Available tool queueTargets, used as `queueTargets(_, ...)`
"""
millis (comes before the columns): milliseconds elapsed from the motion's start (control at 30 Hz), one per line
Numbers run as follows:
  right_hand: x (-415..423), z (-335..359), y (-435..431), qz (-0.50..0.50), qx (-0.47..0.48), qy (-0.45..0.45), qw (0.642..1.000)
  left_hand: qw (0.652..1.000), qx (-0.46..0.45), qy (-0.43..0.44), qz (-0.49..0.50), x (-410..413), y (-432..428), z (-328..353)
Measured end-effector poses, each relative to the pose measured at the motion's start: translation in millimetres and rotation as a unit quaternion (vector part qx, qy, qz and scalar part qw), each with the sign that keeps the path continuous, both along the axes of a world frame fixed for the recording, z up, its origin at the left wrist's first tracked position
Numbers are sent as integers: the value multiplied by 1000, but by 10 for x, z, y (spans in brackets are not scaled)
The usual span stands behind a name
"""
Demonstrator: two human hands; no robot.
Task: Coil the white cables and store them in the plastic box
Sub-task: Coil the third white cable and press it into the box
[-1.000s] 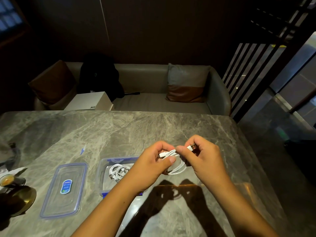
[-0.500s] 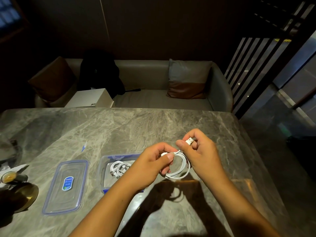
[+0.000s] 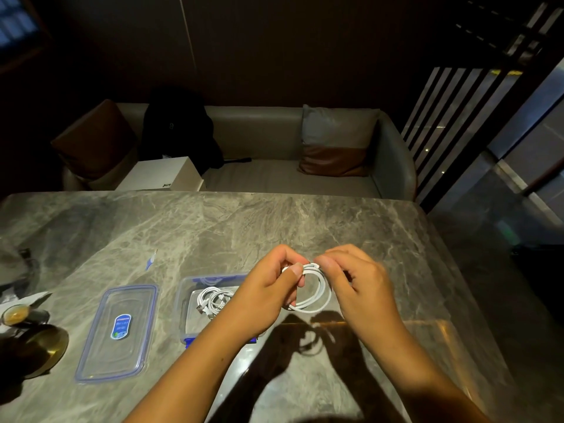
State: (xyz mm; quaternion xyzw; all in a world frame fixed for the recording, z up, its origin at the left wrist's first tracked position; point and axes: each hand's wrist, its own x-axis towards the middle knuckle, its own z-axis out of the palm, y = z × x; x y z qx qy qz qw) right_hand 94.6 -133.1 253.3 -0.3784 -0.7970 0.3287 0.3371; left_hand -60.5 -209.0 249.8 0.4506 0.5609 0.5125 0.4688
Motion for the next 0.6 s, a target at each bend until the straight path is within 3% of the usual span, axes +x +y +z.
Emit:
queueTargets(133, -22, -12, -36, 71, -157, 5, 985, 999, 3, 37, 3, -10, 11, -26)
queueTargets(367, -34, -40, -18, 98, -354, 119, 922, 997, -5, 78, 19, -37, 30, -21)
queueTargets(433, -40, -30, -33, 100, -410, 163, 892, 996, -5, 82, 19, -43, 45, -42)
queueTargets(500, -31, -20, -34, 102, -486, 221, 839, 996, -5, 82, 20, -58, 57, -60)
queueTargets(600, -6, -39, -57, 133, -487, 225, 834, 997, -13, 74, 21, -64, 71, -69)
